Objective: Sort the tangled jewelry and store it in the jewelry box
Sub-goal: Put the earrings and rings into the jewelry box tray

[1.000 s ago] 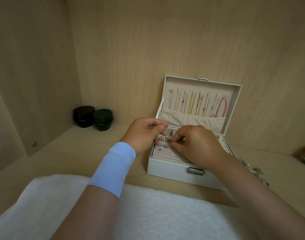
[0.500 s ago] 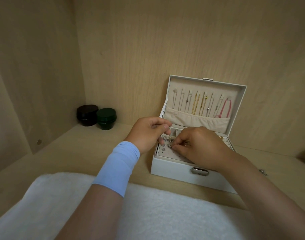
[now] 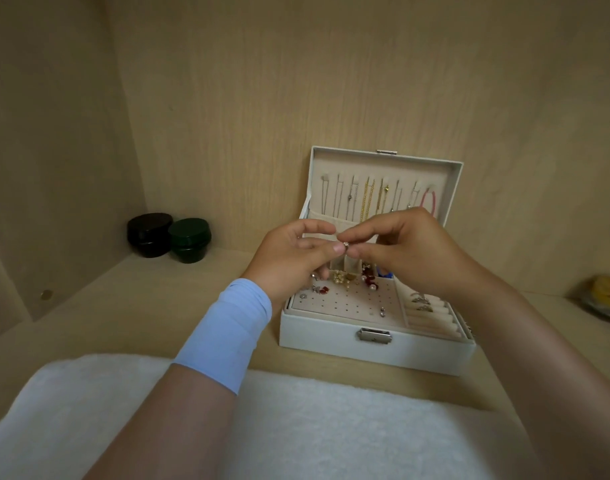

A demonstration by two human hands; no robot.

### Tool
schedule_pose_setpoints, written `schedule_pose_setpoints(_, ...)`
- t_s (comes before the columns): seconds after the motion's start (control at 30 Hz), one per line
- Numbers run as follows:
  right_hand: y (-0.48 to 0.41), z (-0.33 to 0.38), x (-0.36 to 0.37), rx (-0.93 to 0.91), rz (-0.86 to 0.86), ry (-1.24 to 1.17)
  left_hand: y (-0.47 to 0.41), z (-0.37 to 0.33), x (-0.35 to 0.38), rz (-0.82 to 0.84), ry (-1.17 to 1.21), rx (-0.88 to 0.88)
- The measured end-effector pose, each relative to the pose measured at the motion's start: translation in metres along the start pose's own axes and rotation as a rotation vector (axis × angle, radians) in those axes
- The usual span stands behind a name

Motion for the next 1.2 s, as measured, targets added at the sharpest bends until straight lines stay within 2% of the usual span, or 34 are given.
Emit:
schedule_pose_setpoints(0.1,-0.001,-0.001,-0.004,0.002,-0.028,-0.004,-0.002,-0.002,0.003,-0.001,-0.024,-0.014)
schedule_pose_setpoints(0.2,-0.002,-0.005,-0.008,0.011,-0.051,-0.007,-0.004,-0.005,0.003,-0.006,-0.156,0.056)
schedule_pose_setpoints(0.3,-0.001,-0.018,-0.007,0.076,-0.05,0.119,-0.005,-0.004,-0.008,-0.029,-0.706,0.181)
schedule_pose_setpoints(0.37,0.0,-0.024,0.003,0.098,0.014,0.225,-0.003,-0.001,-0.013,-0.005,-0.886,0.189)
schedule_pose_setpoints(0.53,0.002,-0.023,0.027,0.063,0.102,0.461,-0.001,0.007,-0.005,0.12,-0.956,0.192)
schedule_pose_setpoints(0.83,0.006,-0.016,0.04,-0.11,0.07,0.686,-0.002,0.011,-0.009,0.076,-0.933,0.181)
schedule_pose_setpoints(1.03,0.008,-0.015,0.038,-0.1,0.186,0.653,-0.003,0.013,-0.01,0.099,-0.93,0.193)
schedule_pose_setpoints(1.2,0.005,-0.022,0.033,-0.064,0.163,0.573,-0.002,0.013,-0.01,0.092,-0.95,0.208)
Point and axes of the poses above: each hand's wrist, its own y-axis away from the middle knuckle, its own x-axis out of the palm, z = x × y, the point moved 5 cm from there along -y, towards the middle knuckle, and after that the axes turned 1 degree about -y, right-handed, at the moved point
